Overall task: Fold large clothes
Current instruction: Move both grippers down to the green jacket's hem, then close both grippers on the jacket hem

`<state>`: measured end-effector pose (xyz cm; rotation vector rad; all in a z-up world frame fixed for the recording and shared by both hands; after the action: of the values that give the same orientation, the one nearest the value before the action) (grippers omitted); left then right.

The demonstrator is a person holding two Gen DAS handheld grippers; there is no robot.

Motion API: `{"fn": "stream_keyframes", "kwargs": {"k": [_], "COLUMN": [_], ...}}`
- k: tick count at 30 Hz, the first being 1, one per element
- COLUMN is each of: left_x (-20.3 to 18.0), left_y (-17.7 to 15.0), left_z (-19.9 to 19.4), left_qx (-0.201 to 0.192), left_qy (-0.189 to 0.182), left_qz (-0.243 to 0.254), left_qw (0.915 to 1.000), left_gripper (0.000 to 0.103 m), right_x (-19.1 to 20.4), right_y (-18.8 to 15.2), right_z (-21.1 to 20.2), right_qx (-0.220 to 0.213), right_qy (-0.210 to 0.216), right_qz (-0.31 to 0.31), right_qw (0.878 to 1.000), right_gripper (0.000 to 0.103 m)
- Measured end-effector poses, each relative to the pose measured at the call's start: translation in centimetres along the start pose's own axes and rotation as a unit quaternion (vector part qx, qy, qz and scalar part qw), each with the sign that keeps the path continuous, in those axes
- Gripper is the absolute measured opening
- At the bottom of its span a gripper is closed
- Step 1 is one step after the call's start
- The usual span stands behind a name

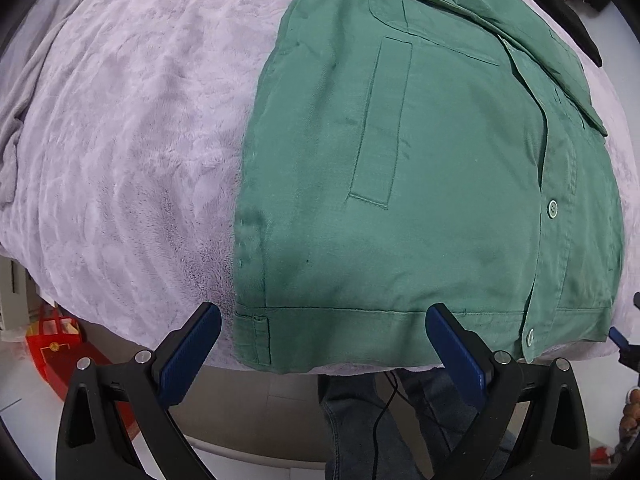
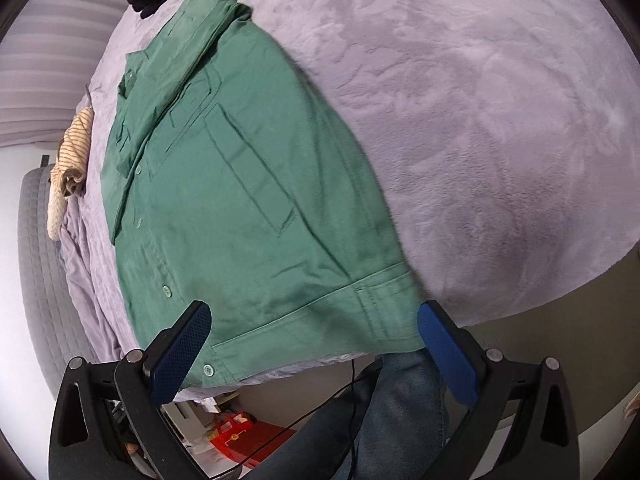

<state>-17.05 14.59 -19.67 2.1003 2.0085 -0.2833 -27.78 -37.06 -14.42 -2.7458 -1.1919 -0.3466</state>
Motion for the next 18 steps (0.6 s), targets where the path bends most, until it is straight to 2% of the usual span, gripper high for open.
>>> {"fn": "stream_keyframes", "kwargs": {"k": [5,9,15,18], "left_x": [1.8,1.4,-0.1,-0.3], "left_y": [0.0,0.2,-0.2,-0.5], "left_z": [2.1,2.6,1.9,1.9], "left_qx": [0.014,0.015,0.017,0.016], "left_qy": [-0.047,-0.068,-0.077,-0.081], "left_qz": [-0.022,-0.026,-0.008,-0.009], "left_qw": [0.9985,0.9972,0.9968,0.9966], "left_gripper": [0.103,0.103,0.103,0.103], "right_x": [-2.6,-2.5,0.4,1.1], "right_y": [0.1,-0.4,-0.3,0.1], "right_z": [2.2,4.4,2.7,2.3], "right_qx": [0.012,0.042,0.018,0.012], "right_qy": [0.014,0.064,0.179,0.198], "right_qz": [0.032,0.056,0.053,0.051], "right_qw": [0.999,0.996,0.982,0.979], "right_gripper": [0.103,0.103,0.103,0.103]}}
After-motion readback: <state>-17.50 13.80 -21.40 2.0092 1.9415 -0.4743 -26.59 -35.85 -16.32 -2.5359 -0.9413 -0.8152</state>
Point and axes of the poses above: each gripper's, at about its wrist camera, not at the fingertips, and z roughly the way its jaws point, x to its left, y to its top, the point moved 3 cm from there along z, roughly the way its jaws point, and after that the axes turned 8 degrees about -y, right-handed, at the moved point
